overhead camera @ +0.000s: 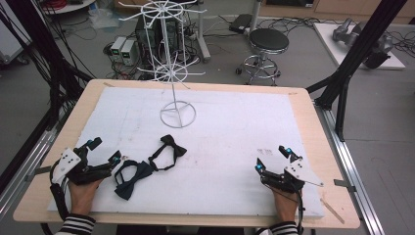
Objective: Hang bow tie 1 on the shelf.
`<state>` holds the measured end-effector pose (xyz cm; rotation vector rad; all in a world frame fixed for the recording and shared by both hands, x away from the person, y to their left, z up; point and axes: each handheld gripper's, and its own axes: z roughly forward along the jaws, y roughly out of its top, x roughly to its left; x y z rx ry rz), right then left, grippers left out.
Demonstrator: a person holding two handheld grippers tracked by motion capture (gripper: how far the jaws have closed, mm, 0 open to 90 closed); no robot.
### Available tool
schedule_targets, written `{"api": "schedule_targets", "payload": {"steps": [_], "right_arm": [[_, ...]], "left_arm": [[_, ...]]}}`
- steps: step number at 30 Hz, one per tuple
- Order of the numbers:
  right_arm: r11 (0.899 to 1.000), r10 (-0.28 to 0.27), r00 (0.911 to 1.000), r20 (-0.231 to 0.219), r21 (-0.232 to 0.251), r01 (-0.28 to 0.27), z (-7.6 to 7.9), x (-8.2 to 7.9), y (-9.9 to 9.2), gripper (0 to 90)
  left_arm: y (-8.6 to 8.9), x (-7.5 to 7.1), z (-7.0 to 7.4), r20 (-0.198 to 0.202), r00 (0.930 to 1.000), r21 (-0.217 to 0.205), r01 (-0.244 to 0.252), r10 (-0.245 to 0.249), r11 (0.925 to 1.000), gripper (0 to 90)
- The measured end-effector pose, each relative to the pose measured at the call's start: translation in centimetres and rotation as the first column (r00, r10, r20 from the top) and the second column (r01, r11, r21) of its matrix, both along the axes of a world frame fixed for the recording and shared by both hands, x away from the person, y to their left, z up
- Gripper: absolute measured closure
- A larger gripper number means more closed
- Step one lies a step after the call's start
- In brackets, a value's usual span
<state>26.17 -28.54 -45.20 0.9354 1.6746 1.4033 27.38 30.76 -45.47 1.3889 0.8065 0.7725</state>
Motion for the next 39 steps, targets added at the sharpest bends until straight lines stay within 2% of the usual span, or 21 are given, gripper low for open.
{"api": "schedule_targets", "payload": {"steps": [13,21,24,27,31,36,39], "right_arm": [[1.0,0.0,1.0,0.0,0.015,0.0,0.0,-0.1,-0.1,10.9],[1.0,-0.007,1.0,0.004,0.017,0.007,0.0,0.0,-0.2,10.9],[1.0,-0.001,1.0,-0.001,0.017,0.001,0.0,-0.1,-0.1,10.9],[1.0,-0.002,1.0,-0.001,0.018,0.002,0.0,-0.1,-0.1,10.9],[1.0,-0.003,1.0,0.0,0.016,0.003,0.0,-0.1,-0.1,11.0],[1.0,-0.004,1.0,-0.002,0.017,0.004,0.0,-0.1,-0.1,10.9],[1.0,-0.006,1.0,-0.002,0.015,0.006,0.0,-0.1,-0.1,10.9]], "left_arm": [[0.0,0.0,0.0,-0.002,1.0,-0.002,-0.003,0.003,1.0,10.9],[0.0,0.2,0.1,-0.02,0.9998,-0.002,0.006,-0.006,1.0,10.9],[0.0,0.2,0.3,-0.029,0.9996,0.021,0.004,-0.004,0.9998,10.9],[0.2,0.0,0.9,-0.034,0.9994,0.015,0.007,-0.007,0.9999,10.9],[0.4,-0.2,2.3,-0.042,0.9985,0.034,0.037,-0.036,0.9987,10.9],[0.5,-0.6,4.1,-0.048,0.9973,0.105,0.059,-0.055,0.9927,10.9],[0.6,-0.9,5.3,-0.056,0.9956,0.13,0.082,-0.075,0.9882,10.9]]}}
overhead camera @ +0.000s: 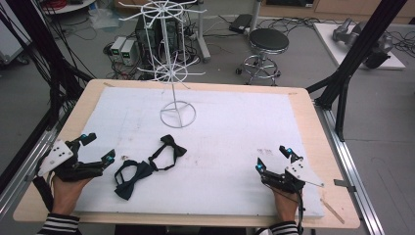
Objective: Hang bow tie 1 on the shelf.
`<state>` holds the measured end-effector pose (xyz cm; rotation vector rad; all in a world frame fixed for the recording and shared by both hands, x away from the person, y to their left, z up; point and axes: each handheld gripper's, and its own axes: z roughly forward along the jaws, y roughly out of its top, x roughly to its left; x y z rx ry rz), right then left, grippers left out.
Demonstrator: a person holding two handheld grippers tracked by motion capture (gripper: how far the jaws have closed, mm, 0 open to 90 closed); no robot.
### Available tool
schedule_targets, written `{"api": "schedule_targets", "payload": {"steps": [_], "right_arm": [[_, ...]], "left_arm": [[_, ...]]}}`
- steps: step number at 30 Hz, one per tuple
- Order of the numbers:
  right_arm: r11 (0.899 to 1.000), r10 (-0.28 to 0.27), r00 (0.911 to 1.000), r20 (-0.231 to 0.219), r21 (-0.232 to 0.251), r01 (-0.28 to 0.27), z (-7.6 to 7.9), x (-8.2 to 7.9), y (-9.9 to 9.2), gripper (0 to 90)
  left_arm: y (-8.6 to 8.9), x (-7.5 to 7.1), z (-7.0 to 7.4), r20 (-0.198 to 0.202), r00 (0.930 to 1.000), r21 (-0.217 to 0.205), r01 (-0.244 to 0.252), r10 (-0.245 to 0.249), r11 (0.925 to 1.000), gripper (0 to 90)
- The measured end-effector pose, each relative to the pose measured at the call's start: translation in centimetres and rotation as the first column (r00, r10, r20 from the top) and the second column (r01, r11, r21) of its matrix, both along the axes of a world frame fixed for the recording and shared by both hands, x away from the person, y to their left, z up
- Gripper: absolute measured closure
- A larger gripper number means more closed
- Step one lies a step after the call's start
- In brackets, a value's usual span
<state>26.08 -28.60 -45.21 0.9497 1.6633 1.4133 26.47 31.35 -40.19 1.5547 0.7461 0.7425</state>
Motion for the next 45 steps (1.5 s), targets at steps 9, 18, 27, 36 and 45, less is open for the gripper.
{"api": "schedule_targets", "payload": {"steps": [9,18,27,36,45], "right_arm": [[1.0,-0.001,0.9999,0.013,-0.008,0.001,0.0,0.0,0.0,10.9],[1.0,-0.002,1.0,0.001,0.0,0.002,0.0,-0.1,0.0,10.9],[1.0,-0.003,0.9999,0.01,-0.011,0.003,0.0,0.0,0.0,10.9],[1.0,-0.004,1.0,0.009,-0.009,0.004,0.0,-0.1,0.0,10.9],[1.0,-0.004,0.9999,0.01,-0.007,0.004,0.0,-0.1,0.0,11.0]], "left_arm": [[0.1,-0.1,2.5,-0.091,0.9937,0.074,0.071,-0.065,0.9947,10.9],[-1.4,0.2,3.0,-0.232,0.966,0.201,0.163,-0.115,0.9661,10.9],[-2.5,0.4,3.4,-0.317,0.9433,0.283,0.192,-0.097,0.9396,11.1],[-4.0,0.7,3.0,-0.421,0.9029,0.337,0.243,-0.085,0.9098,11.9],[-5.8,1.3,1.8,-0.528,0.8471,0.408,0.316,-0.061,0.8566,11.9]]}}
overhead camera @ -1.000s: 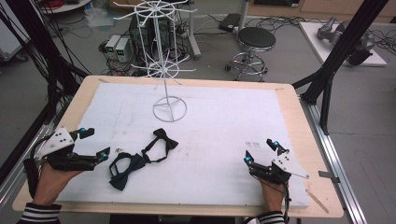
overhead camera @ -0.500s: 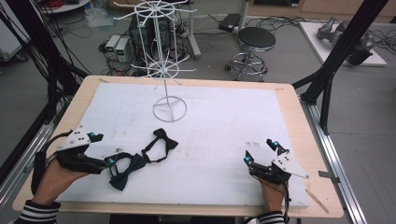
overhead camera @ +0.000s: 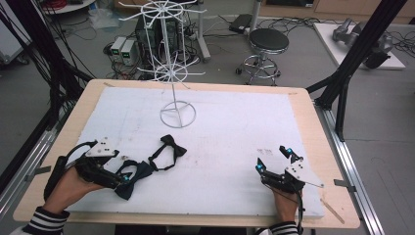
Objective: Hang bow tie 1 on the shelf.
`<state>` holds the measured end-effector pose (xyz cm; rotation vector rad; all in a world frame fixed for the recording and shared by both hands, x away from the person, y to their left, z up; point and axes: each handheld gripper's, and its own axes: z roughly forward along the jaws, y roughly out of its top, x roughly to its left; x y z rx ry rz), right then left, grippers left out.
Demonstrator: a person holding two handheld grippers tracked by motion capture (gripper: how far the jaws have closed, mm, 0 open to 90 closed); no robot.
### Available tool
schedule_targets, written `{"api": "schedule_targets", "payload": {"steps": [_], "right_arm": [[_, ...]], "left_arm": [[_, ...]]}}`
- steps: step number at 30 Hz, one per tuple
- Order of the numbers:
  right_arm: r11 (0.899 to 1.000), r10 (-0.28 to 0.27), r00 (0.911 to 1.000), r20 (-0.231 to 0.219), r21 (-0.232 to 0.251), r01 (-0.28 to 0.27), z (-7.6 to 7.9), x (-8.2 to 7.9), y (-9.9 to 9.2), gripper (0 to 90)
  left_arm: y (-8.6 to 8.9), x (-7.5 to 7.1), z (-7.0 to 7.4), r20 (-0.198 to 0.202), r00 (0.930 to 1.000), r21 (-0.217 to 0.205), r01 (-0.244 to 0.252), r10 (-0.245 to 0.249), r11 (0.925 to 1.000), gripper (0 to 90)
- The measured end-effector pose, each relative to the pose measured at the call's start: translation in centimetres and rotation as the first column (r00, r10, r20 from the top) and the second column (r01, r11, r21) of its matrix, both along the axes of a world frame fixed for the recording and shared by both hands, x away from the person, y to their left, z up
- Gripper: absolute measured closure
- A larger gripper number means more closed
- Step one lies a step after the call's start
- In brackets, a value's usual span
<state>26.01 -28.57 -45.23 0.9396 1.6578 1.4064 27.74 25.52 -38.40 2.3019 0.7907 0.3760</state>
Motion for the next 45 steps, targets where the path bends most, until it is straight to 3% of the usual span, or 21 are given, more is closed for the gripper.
{"api": "schedule_targets", "payload": {"steps": [6,16,29,41,45], "right_arm": [[1.0,-0.006,1.0,-0.001,0.004,0.006,0.0,0.0,0.0,11.0],[1.0,-0.004,1.0,0.001,0.012,0.004,0.0,0.0,-0.1,10.9],[1.0,-0.005,1.0,0.003,0.011,0.005,0.0,0.0,-0.1,10.9],[1.0,-0.007,1.0,0.002,0.016,0.007,0.0,0.0,-0.1,11.0],[1.0,-0.009,1.0,0.0,0.018,0.009,0.0,-0.1,-0.1,10.9]], "left_arm": [[-0.8,0.7,-0.8,-0.062,0.998,0.046,0.014,-0.011,0.9989,12.0],[-2.1,0.9,-1.4,-0.128,0.991,0.071,0.05,-0.041,0.9962,16.2],[-2.9,0.8,-2.1,-0.182,0.9826,0.135,0.065,-0.04,0.9887,24.6],[-3.3,0.9,-2.4,-0.234,0.9703,0.16,0.099,-0.059,0.9822,38.1],[-3.5,1.0,-2.6,-0.248,0.9664,0.181,0.117,-0.07,0.9766,45.1]]}}
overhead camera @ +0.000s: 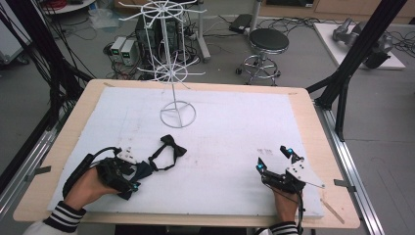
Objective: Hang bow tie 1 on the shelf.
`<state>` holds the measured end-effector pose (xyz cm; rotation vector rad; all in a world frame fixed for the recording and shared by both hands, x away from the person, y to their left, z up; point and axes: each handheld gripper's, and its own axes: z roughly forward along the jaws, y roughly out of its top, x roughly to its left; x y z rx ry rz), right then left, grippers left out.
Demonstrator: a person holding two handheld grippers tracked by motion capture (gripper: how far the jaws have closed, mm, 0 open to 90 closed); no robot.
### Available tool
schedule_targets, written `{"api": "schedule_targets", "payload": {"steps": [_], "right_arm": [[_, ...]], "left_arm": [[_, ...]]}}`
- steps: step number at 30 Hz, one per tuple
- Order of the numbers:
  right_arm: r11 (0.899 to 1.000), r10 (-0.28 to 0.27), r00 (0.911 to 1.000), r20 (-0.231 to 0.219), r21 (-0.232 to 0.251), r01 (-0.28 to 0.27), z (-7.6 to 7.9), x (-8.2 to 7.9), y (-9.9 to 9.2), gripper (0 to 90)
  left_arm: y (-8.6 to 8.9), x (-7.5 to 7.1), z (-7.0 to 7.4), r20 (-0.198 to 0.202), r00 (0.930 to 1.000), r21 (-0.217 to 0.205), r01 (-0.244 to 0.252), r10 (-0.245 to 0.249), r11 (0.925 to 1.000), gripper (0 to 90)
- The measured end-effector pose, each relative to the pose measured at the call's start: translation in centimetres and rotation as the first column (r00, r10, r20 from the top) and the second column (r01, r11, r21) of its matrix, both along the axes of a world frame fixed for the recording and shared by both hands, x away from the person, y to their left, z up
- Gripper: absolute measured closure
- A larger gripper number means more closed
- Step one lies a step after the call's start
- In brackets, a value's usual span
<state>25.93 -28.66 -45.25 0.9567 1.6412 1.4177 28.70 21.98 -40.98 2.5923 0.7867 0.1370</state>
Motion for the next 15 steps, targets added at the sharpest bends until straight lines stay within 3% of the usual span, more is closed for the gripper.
{"api": "schedule_targets", "payload": {"steps": [6,15], "right_arm": [[1.0,0.0,0.9999,0.013,-0.003,0.0,-0.01,0.05,-0.09,10.9],[1.0,0.0,0.9999,0.01,0.003,0.0,-0.01,0.02,-0.09,10.9]], "left_arm": [[-0.09,0.12,-0.13,-0.024,0.9997,0.01,-0.006,0.007,0.9999,59.8],[0.0,0.35,-0.26,-0.026,0.9992,0.006,-0.032,0.032,0.9995,69.9]]}}
